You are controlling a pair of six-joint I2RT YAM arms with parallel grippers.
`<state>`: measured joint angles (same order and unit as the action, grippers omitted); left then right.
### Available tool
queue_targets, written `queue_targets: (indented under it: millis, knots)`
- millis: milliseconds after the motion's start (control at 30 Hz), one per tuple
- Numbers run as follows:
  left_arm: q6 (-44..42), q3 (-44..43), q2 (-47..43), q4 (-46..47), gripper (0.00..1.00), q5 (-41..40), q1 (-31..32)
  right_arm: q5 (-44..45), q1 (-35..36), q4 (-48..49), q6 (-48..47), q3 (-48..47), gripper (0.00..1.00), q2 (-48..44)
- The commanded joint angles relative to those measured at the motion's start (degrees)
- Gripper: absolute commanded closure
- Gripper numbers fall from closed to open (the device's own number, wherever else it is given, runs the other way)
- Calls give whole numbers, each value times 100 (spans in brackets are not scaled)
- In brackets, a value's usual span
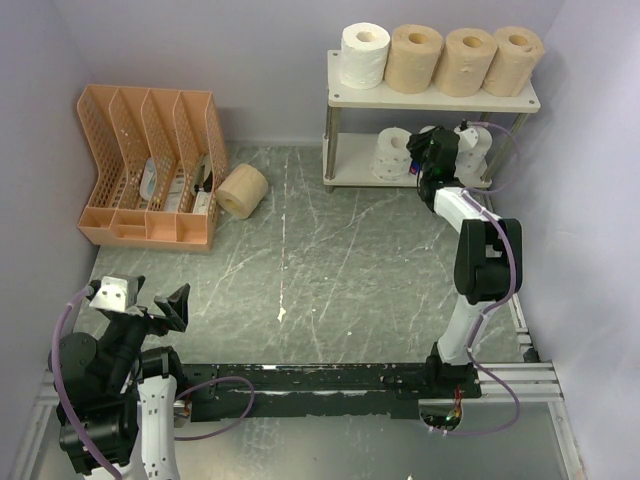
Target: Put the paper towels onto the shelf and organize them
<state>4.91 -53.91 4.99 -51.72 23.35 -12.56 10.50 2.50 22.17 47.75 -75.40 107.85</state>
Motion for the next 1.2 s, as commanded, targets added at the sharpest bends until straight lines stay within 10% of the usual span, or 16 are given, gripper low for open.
queue_targets:
  millis: [0,167,333,667,1167]
  knots:
    - [-7,12,23,152,1,54,-56,-350,-138,99,126,-245,66,246]
    - [-7,12,32,149,1,38,-66,-553,-154,72,56,-351,43,290]
    - [-7,12,41,154,1,44,-87,-109,104,836,-244,1119,0,-1242]
    - [-51,12,48,146,1,136,-105,-34,952,164,-1123,2858,0,-3999]
    - [-78,3,17,121,1,178,-100,-1614,1459,-2024,-4247,-580,0,-3614]
